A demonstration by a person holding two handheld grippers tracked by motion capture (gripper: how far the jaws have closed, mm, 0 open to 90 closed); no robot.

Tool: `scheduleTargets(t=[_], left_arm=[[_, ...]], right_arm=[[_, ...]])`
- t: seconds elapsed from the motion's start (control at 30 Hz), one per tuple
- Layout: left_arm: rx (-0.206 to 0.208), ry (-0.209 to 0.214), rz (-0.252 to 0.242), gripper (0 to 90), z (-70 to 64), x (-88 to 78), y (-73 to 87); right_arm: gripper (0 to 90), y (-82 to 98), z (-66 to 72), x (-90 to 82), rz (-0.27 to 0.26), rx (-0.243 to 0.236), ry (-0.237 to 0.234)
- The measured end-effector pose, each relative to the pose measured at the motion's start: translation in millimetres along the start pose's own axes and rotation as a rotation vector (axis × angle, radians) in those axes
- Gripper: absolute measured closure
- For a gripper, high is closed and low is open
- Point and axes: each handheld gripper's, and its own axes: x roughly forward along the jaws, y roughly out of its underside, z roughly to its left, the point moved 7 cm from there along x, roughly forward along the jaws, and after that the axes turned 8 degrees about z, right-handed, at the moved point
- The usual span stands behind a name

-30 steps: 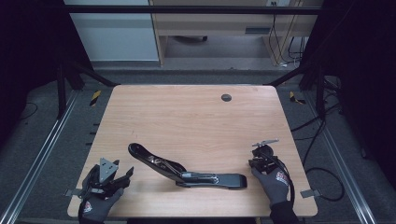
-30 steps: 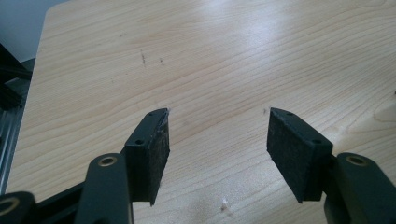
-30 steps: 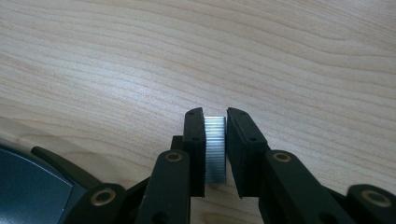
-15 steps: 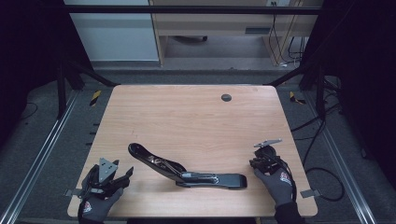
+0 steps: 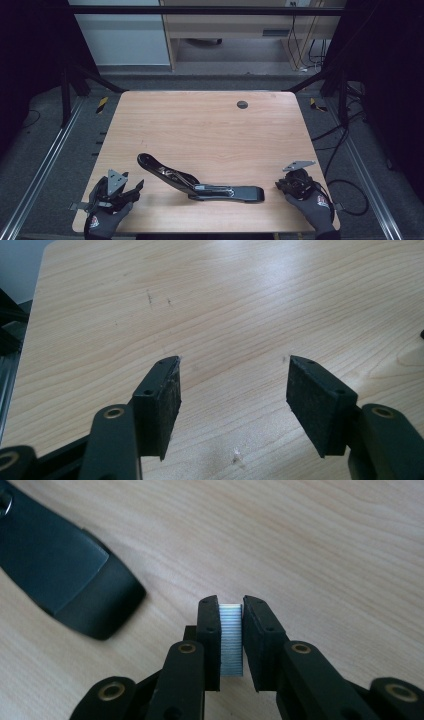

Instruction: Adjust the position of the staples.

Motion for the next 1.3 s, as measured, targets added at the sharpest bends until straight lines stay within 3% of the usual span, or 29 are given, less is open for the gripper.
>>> scheduleTargets(t=[0.23,0.4,0.63,0.7,0.73,0.77,0.9,1.13,1.17,1.2,1.23,1.3], left_arm=[[-0.011,0.004,0.002,40.8,0.7,-1.2,0.4],[0.008,0.011,0.001,45.3,-0.6,0.7,1.1],[0.019,0.035,0.0,50.1,-2.1,1.1,1.5],[0.019,0.032,0.007,50.6,-1.8,0.9,2.0],[0.016,0.032,0.008,50.8,-1.7,0.8,2.2],[0.018,0.023,0.009,50.9,-0.9,0.6,2.5],[0.011,0.032,0.01,52.4,-0.9,1.0,3.2],[0.017,0.029,0.008,51.9,-1.3,2.3,3.9],[0.014,0.028,0.008,51.7,-1.0,2.3,4.0],[0.013,0.027,0.008,51.6,-0.7,2.3,4.1],[0.013,0.027,0.009,51.5,-0.5,2.3,4.2],[0.017,0.024,0.011,51.3,-0.2,2.3,4.4]], right_arm=[[78.3,7.7,3.9,2.2,0.034,-0.045,-0.001],[78.2,10.4,3.2,5.1,0.052,-0.059,0.0],[73.2,8.7,4.5,2.7,0.061,-0.058,0.005],[72.8,7.4,4.8,-0.3,0.069,-0.039,0.003],[72.9,7.2,-1.1,-0.5,0.056,-0.116,0.005],[73.0,7.1,-2.3,-1.0,0.06,-0.127,0.006],[74.0,8.4,-3.2,-3.1,0.098,-0.098,0.013],[75.1,10.1,-0.6,-1.3,0.107,-0.083,0.001],[75.5,10.1,0.1,-0.9,0.11,-0.073,0.0],[75.8,10.2,3.9,-1.7,0.127,-0.019,-0.01],[76.1,10.4,1.7,0.0,0.121,-0.046,0.002],[76.9,10.6,1.8,1.1,0.124,-0.054,0.0]])
